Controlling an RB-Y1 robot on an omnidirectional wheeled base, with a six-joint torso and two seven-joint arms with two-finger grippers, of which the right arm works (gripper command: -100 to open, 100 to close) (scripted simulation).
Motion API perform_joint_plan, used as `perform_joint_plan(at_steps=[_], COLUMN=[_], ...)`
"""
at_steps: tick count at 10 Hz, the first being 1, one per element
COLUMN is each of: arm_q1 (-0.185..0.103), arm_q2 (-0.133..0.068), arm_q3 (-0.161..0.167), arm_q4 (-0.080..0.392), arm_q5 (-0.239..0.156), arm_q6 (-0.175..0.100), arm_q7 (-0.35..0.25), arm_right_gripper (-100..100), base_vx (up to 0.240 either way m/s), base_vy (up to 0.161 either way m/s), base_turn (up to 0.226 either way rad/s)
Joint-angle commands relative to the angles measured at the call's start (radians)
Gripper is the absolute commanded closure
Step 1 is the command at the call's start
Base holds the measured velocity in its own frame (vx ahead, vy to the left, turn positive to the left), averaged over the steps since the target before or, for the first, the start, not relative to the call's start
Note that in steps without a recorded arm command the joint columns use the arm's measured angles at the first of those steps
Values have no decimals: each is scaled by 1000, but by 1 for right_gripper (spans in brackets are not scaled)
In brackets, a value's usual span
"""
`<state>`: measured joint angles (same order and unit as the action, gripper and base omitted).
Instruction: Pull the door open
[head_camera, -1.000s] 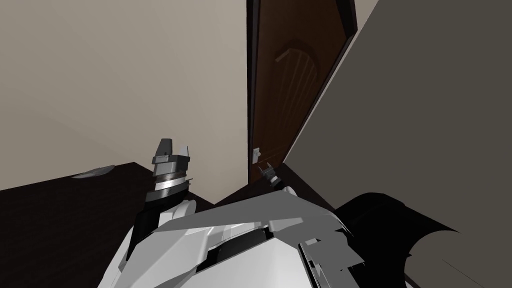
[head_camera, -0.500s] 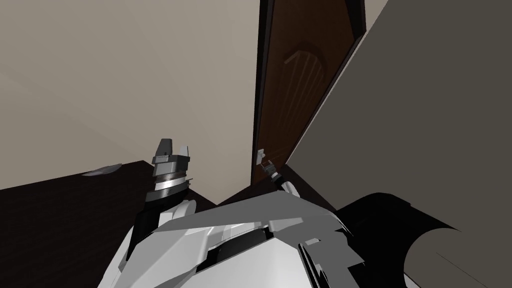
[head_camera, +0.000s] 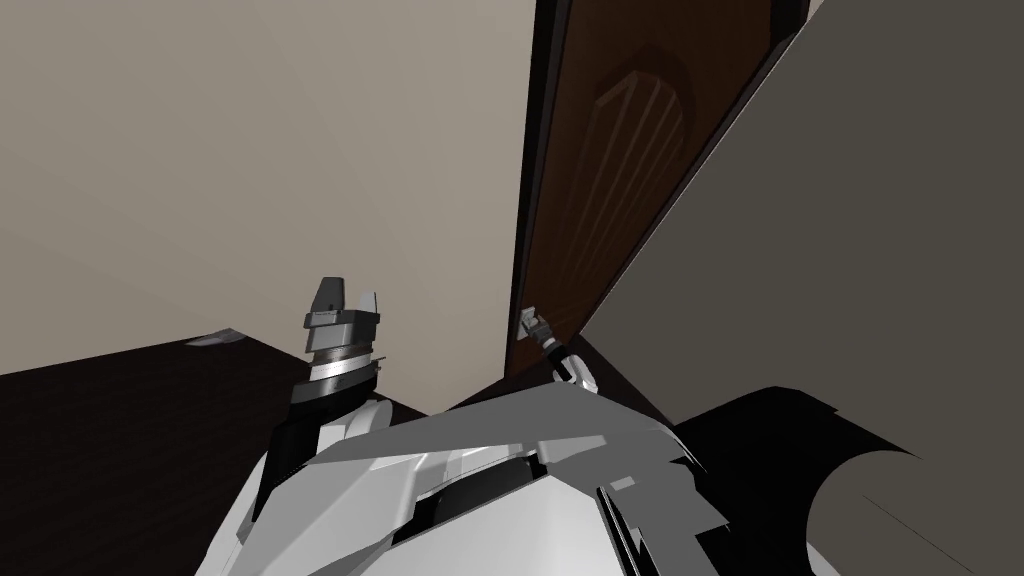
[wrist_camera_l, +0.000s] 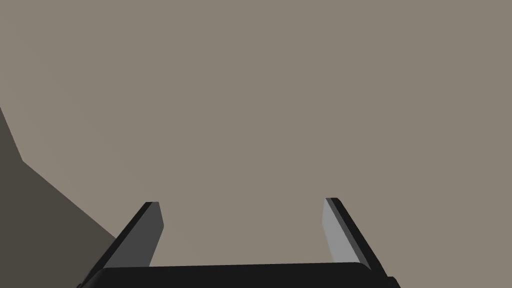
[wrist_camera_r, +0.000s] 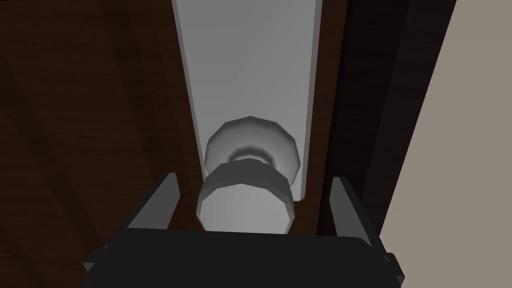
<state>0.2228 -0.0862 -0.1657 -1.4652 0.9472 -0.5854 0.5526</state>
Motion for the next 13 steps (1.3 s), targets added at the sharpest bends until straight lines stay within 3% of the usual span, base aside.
perform_joint_plan(at_steps=[1,2,7,13], arm_q1=[0,0,0,1], arm_q2=[0,0,0,-14], arm_q3=[0,0,0,20], arm_q4=[0,0,0,-3], arm_q5=[0,0,0,-154], arm_q6=[0,0,0,11], arm_q7=[0,0,0,-109], arm_right_gripper=[-100,100,100,100], base_vx=[53,-19,-6,-81], base_vy=[-8,-5,1,-37], base_turn=[46,-29,-4,131])
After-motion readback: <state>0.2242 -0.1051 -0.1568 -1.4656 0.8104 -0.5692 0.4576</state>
